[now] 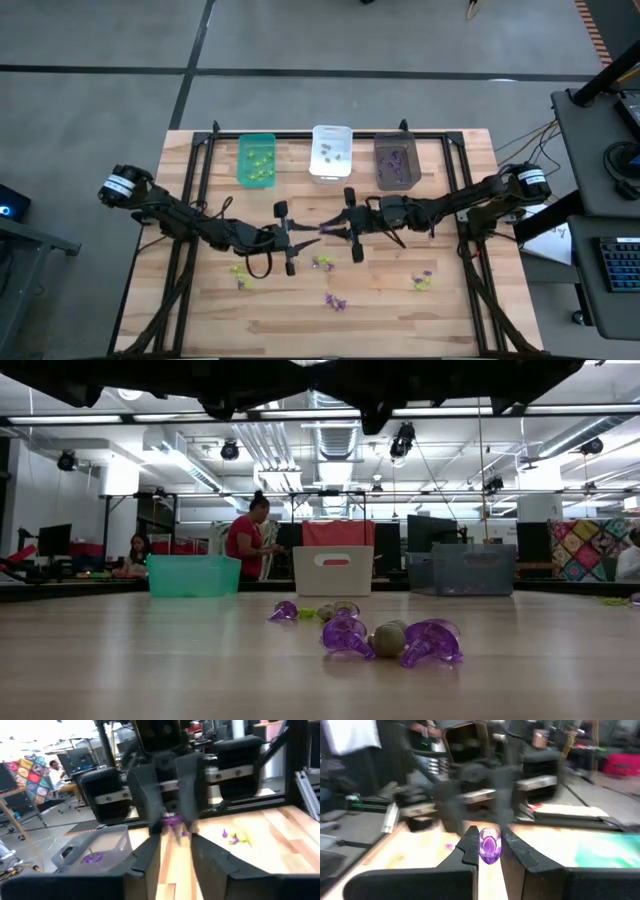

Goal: Sort Halloween decoration
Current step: Put the purple witch hat toy into the gray bin, then put the white skull toy into the white bin

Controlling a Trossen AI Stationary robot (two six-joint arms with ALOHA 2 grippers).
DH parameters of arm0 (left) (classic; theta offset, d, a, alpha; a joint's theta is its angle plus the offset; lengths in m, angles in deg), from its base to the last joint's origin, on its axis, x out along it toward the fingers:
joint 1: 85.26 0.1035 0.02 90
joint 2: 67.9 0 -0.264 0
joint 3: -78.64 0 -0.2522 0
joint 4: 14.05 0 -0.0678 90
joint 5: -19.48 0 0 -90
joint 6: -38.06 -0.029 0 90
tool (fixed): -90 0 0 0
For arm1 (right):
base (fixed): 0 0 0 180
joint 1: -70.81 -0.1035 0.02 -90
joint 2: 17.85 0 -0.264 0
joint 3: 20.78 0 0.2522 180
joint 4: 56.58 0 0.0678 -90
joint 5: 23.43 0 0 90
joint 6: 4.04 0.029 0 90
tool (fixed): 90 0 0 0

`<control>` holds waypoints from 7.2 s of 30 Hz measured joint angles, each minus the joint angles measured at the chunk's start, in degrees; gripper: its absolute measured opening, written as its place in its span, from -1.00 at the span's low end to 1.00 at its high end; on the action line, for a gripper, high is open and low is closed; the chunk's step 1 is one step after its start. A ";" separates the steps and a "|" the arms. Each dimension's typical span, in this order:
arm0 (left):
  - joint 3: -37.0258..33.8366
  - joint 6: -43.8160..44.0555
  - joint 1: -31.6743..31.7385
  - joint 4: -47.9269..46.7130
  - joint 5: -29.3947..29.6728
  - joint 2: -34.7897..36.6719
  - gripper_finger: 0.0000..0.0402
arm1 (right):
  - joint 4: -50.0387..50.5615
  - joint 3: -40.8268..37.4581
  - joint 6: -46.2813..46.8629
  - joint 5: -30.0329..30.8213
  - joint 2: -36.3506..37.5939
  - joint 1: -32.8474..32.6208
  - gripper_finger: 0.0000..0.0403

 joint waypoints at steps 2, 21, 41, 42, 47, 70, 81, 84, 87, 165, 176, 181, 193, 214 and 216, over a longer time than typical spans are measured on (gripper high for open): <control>0.00 1.06 0.18 -0.43 -0.14 0.00 -0.44 | 2.86 0.00 1.09 0.34 1.35 1.48 -0.85; 0.00 5.54 1.97 -3.71 0.57 0.17 -0.34 | 82.73 23.28 15.65 11.32 2.75 38.41 -0.85; 0.00 5.82 3.20 -4.38 0.89 0.17 -0.34 | 87.95 22.93 14.72 7.56 -11.38 51.37 -0.73; 0.00 5.93 3.24 -4.59 0.89 0.17 -0.34 | 87.95 22.93 14.70 7.55 -11.42 51.33 -0.71; 0.02 6.65 3.24 -5.71 0.89 0.17 -0.34 | 87.95 22.93 14.50 7.50 -10.95 51.32 -0.51; 1.33 16.17 3.35 -34.05 -9.87 0.56 -0.34 | 87.96 22.78 16.37 6.06 9.49 42.15 -0.21; 0.92 11.99 3.49 -33.14 -18.54 -3.78 -0.34 | 81.72 17.74 17.08 6.54 19.17 21.60 -0.22; 0.92 11.56 3.49 -31.00 -17.76 -4.71 -0.34 | 77.20 14.84 17.84 6.52 20.17 15.87 -0.22; 0.92 11.45 3.44 -30.11 -17.71 -6.28 -0.31 | 73.19 12.33 18.43 6.52 20.28 11.06 -0.24; 0.87 16.17 6.52 -19.07 -17.86 -20.54 -0.69 | 61.81 7.32 19.90 8.11 19.40 2.43 -0.37; 0.68 14.93 7.40 -23.82 -16.66 -15.68 -0.77 | 61.77 7.32 19.90 8.09 19.40 2.45 -0.37; 0.68 12.84 9.17 -25.06 -16.80 -11.57 -0.81 | 61.81 7.32 21.05 8.10 19.40 2.45 -0.37; 4.53 5.34 20.68 -26.68 -17.31 -2.61 -0.81 | 62.64 7.32 22.94 8.07 19.40 2.45 -0.37; 35.29 -6.59 45.13 -55.69 -26.57 -17.43 -0.81 | 79.48 7.06 36.83 7.57 16.45 0.80 -0.37; 37.53 -6.49 46.08 -57.07 -26.59 -19.78 -0.81 | 79.91 7.06 37.13 7.49 15.21 0.27 -0.37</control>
